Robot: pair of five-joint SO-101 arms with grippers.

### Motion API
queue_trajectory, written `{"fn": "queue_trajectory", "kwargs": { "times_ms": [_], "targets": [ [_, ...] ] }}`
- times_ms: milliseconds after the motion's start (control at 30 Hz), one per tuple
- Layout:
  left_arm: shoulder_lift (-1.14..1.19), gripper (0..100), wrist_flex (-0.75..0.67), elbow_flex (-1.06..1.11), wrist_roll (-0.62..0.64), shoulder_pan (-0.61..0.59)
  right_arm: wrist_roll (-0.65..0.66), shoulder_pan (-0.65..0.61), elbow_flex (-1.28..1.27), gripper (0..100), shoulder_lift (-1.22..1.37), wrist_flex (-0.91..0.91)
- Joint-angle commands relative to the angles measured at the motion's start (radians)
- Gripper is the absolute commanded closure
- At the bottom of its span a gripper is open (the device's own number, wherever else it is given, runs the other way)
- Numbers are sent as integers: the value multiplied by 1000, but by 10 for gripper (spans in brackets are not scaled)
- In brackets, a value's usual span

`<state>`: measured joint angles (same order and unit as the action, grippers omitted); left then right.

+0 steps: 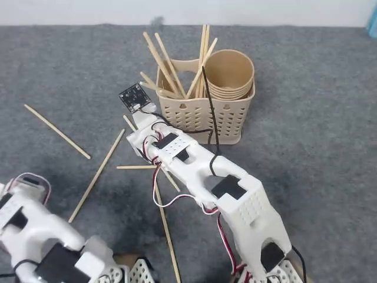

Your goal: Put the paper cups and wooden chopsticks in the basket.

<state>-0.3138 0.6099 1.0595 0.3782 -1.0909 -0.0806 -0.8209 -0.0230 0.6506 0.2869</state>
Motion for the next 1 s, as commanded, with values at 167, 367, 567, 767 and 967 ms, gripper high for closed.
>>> {"fn": "queue_trajectory", "kwargs": {
  "times_ms": [167,367,567,767,967],
  "targets": [
    [-37,804,2,-4,3,0,-5,15,38,991,-166,191],
    [-37,804,2,-4,3,0,-11,-5,38,991,-249,315],
    [-37,804,2,-4,3,0,-12,-81,15,991,-378,473],
    [-37,804,2,-4,3,0,-8,-125,-149,991,-607,479],
    [-37,804,2,-4,3,0,-5,-156,-308,991,-883,481]
  ]
}}
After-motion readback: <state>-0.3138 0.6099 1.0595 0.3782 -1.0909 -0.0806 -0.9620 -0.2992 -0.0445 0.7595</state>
